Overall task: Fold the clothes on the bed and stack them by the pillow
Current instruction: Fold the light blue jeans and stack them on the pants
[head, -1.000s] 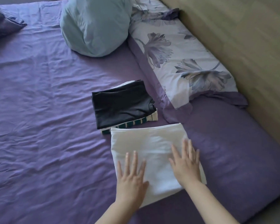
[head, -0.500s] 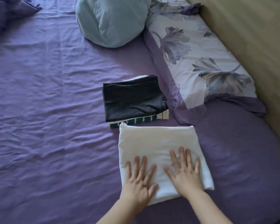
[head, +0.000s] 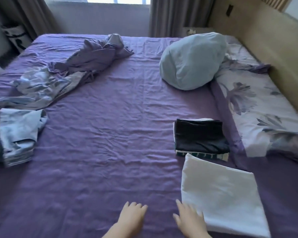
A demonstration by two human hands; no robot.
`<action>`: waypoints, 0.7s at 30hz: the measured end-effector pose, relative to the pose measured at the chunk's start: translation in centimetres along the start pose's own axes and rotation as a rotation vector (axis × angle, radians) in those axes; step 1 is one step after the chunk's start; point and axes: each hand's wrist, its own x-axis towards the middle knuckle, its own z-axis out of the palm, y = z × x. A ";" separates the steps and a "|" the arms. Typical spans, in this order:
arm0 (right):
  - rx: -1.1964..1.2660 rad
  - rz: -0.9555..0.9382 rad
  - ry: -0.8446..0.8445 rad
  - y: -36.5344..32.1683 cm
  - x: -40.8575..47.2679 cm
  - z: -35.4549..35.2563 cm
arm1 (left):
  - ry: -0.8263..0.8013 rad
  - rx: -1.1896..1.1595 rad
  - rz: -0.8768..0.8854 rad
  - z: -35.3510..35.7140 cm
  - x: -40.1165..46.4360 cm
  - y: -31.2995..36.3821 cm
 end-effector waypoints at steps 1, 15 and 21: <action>-0.006 -0.059 -0.003 -2.4 0.3 -1.0 | 0.022 -0.020 -0.039 -0.4 -0.9 -1.6; -0.110 -0.320 0.057 -35.5 5.9 -8.7 | 0.235 -0.181 -0.300 -5.0 -7.6 -28.8; -0.144 -0.427 0.095 -51.1 9.8 -11.1 | 0.288 -0.188 -0.412 -6.8 -10.4 -44.9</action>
